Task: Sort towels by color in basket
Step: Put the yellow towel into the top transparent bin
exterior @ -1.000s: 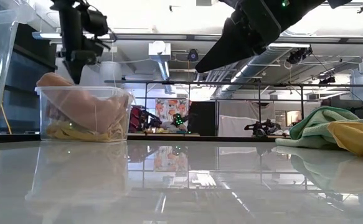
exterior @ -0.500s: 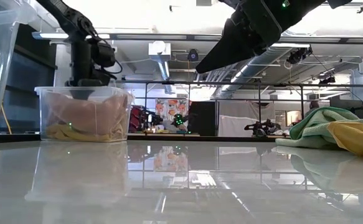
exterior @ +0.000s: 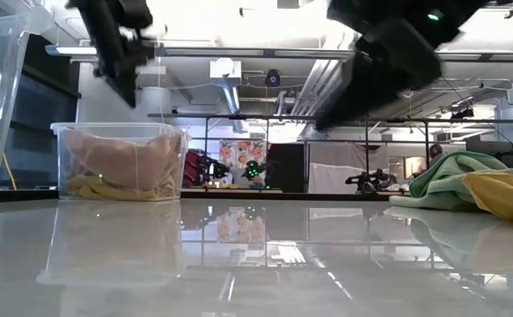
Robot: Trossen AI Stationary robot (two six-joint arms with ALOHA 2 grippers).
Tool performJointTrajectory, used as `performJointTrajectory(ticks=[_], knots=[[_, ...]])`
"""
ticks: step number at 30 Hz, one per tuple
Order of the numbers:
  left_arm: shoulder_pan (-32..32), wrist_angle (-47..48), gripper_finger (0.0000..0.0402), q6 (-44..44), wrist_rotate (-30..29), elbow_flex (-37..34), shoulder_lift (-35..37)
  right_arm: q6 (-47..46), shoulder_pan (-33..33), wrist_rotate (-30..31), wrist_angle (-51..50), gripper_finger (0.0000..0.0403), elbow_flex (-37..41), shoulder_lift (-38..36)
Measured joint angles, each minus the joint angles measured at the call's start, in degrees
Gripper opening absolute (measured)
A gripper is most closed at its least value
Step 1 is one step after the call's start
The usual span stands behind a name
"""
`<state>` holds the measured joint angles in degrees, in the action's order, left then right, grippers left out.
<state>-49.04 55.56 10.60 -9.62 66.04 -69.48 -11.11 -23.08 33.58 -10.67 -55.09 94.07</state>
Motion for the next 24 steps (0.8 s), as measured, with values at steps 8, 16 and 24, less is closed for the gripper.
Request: performJointTrajectory(ticks=[8, 16, 24], knots=[[17.1, -15.2, 0.0000, -5.0, 7.3, -8.0, 13.5, -36.2, -6.0, -7.7, -33.8, 0.0185, 0.0, -3.0], [33.7, -35.7, 0.0000, -9.4, 7.5, -23.1, 18.8, -65.8, -15.3, -23.8, -45.0, 0.0185, 0.0, -3.7], [44.9, -53.0, 0.0000, -9.2, 1.9, -31.8, 18.5, -72.9, -18.0, -23.8, -42.9, 0.0185, 3.7, -3.7]])
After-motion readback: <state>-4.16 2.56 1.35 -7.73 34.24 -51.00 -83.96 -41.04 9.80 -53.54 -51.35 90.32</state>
